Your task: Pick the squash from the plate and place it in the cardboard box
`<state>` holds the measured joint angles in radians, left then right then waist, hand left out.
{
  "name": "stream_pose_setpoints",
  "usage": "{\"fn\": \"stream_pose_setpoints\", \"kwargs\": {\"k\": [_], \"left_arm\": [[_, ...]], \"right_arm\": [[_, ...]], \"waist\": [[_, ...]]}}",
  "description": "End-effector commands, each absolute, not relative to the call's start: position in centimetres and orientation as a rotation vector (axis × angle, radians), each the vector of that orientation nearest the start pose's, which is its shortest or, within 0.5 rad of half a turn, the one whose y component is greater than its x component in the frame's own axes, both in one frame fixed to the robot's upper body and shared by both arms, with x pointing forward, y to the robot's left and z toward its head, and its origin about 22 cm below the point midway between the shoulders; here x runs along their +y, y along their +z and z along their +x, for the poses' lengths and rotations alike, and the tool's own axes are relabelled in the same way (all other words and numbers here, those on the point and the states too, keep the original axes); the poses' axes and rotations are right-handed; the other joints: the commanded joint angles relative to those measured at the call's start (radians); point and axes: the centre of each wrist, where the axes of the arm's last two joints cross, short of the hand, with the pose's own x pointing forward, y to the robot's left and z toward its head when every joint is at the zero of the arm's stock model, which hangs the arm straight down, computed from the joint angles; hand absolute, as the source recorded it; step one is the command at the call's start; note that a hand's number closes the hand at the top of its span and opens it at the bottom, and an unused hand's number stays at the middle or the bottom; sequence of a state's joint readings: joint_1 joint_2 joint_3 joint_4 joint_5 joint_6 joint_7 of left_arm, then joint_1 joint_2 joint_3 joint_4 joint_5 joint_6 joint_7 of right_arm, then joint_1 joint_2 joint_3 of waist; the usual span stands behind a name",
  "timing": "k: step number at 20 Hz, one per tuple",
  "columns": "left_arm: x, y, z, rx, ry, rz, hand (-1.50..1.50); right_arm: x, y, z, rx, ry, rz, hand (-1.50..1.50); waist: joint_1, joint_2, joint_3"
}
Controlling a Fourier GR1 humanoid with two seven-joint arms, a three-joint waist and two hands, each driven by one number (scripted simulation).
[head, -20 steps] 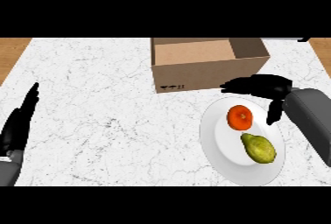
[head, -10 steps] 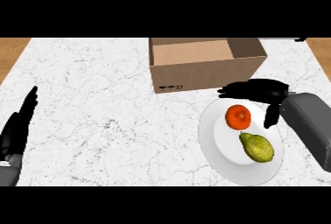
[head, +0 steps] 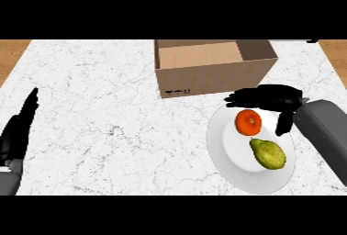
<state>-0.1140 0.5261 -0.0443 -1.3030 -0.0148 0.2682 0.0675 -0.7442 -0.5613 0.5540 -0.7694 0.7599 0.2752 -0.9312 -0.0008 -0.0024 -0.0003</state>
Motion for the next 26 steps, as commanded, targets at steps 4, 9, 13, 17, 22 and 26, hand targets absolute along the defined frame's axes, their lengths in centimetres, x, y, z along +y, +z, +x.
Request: {"fn": "stream_pose_setpoints", "kwargs": {"k": [4, 9, 13, 17, 22, 26], "left_arm": [[36.5, 2.4, 25.9, -1.365, -0.212, 0.65, 0.0], [36.4, 1.1, 26.0, -1.356, -0.212, 0.627, 0.0], [35.8, 1.7, 26.0, -1.372, -0.215, 0.648, 0.0], [36.3, 3.1, 26.6, -1.359, -0.213, 0.653, 0.0], [36.6, 1.6, 26.7, -1.357, -0.198, 0.671, 0.0], [38.2, 0.9, 25.2, -1.303, -0.143, 0.715, 0.0]], "right_arm": [[-26.8, 3.8, 37.5, -1.356, 2.075, 0.021, -1.5], [-25.5, 3.6, 37.9, -1.301, 2.06, -0.004, -1.5], [-25.4, 0.6, 37.0, -1.415, 2.022, -0.087, 1.5], [-23.8, 1.2, 36.8, -1.57, 1.974, -0.154, 1.5], [-27.4, 0.1, 37.2, -1.419, 1.617, -0.468, 1.5], [-34.3, -2.0, 34.8, -1.064, 1.123, -0.726, 1.5]], "waist": [[0.005, 0.001, 0.0], [0.006, 0.003, 0.0], [0.009, 0.003, 0.001], [0.006, 0.001, 0.001], [-0.029, -0.003, 0.0], [-0.114, -0.025, -0.003]]}}
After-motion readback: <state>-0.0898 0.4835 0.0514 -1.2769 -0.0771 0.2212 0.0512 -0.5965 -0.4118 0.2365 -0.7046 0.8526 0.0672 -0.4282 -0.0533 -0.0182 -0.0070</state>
